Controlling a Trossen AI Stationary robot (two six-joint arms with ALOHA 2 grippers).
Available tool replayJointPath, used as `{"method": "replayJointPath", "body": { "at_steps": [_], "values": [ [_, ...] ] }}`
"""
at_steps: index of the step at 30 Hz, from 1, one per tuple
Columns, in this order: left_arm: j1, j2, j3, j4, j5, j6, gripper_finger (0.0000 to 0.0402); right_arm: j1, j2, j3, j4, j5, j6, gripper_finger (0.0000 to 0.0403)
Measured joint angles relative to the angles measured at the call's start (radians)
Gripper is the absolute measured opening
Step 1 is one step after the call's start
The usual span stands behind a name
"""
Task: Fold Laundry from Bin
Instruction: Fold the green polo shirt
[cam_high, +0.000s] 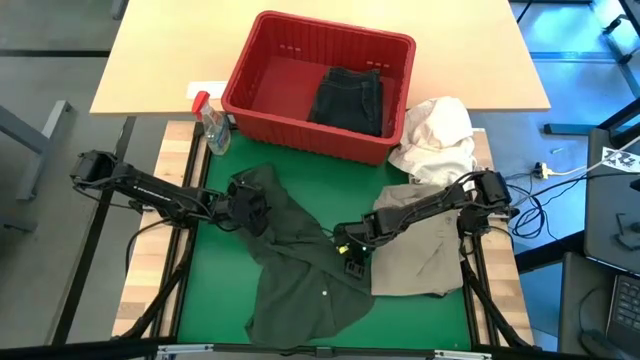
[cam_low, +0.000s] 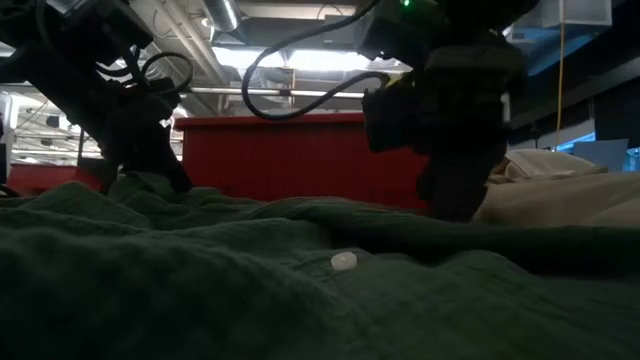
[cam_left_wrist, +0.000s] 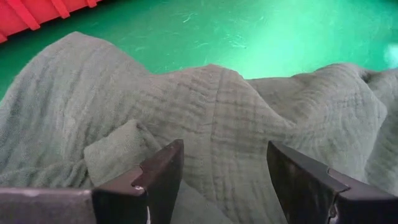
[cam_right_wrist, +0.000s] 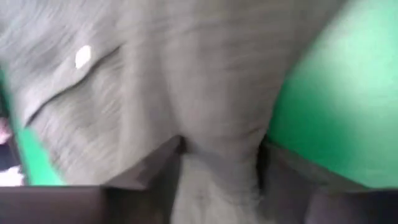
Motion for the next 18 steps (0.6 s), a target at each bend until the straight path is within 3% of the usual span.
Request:
{"method": "replayJointPath", "body": {
  "at_steps": [6, 7, 14, 18],
  "values": [
    [0.000, 0.000, 0.000, 0.000, 0.000, 0.000, 0.0225, 0.032, -0.007, 0.101, -0.094, -0.014, -0.069, 0.0029],
    [0.000, 0.000, 0.000, 0.000, 0.000, 0.000, 0.0225, 0.036, -0.009, 0.129, -0.126, -0.002, -0.077, 0.0016],
    [0.001, 0.000, 0.000, -0.001, -0.022, 0.000, 0.0225, 0.089, -0.017, 0.323, -0.311, 0.172, 0.021, 0.0040],
    [0.002, 0.000, 0.000, -0.004, -0.029, 0.001, 0.0225, 0.151, -0.017, 0.377, -0.240, 0.237, 0.131, 0.0022]
  ]
}}
